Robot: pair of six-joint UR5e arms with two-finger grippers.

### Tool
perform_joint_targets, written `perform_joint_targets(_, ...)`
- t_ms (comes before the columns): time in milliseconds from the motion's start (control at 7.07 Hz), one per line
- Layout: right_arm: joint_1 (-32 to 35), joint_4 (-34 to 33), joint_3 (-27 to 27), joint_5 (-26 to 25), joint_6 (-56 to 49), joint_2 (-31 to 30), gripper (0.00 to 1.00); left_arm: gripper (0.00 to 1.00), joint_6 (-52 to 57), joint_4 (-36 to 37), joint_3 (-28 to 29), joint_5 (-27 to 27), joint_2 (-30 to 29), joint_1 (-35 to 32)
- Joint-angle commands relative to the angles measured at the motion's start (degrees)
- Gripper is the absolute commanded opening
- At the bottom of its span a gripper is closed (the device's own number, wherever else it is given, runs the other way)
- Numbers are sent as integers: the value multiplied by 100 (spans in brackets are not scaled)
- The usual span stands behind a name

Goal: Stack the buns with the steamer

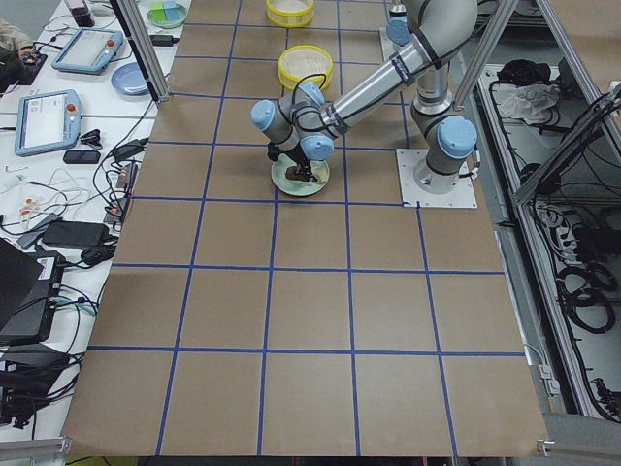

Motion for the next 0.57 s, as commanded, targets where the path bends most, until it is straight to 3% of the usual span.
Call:
perform_joint_targets(0, -454, -969, 0, 470, -1412, 719, 100, 24, -133, -31, 84, 16, -106, 0)
perform_joint_targets(142, -622, -1216, 0, 716, -1837, 1028, 93, 0, -420, -31, 180, -63, -132, 0)
perform_joint_targets(283, -702, -1245, 9, 683, -1859, 1153, 84, 0, -458, -22, 259, -185, -132, 0)
perform_joint_targets(425, -720, -1245, 9, 622, -1859, 1232, 57, 0, -519, -170, 530, -221, -80, 0)
